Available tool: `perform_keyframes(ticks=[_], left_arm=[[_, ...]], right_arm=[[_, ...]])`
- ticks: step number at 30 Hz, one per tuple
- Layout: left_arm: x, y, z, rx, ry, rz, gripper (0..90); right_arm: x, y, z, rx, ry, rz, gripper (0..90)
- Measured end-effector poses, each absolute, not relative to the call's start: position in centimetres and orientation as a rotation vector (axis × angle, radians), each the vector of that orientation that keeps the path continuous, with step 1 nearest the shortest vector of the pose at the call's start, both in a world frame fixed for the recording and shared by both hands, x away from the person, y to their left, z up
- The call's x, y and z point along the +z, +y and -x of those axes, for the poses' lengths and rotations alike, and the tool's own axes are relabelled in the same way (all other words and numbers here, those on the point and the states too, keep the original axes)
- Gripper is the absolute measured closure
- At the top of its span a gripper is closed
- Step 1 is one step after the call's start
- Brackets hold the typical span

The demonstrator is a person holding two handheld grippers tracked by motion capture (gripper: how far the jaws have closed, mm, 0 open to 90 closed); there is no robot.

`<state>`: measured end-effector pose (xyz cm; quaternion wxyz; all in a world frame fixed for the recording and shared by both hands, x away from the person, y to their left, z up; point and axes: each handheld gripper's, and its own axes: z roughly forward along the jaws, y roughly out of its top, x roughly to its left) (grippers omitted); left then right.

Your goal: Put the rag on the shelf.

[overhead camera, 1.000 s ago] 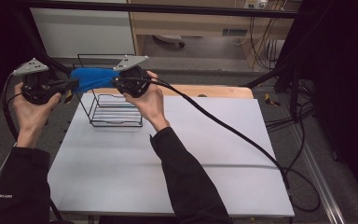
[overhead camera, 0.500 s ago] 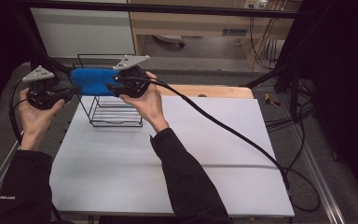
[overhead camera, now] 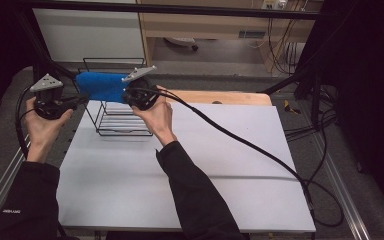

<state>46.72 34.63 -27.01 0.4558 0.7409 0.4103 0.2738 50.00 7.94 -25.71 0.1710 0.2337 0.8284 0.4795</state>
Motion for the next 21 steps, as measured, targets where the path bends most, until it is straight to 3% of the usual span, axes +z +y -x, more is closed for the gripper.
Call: perform_keyframes(ticks=[10,21], left_arm=[[-26.9,34.3,-46.0,0.646,0.979,-1.823,86.7],[-28.9,34.1,-43.5,0.566,0.972,-1.840,56.8]], right_arm=[[-26.0,6.4,-49.5,1.459,2.323,-0.603,78.5],[-25.1,1.8,-47.6,1.479,2.303,-0.642,46.8]])
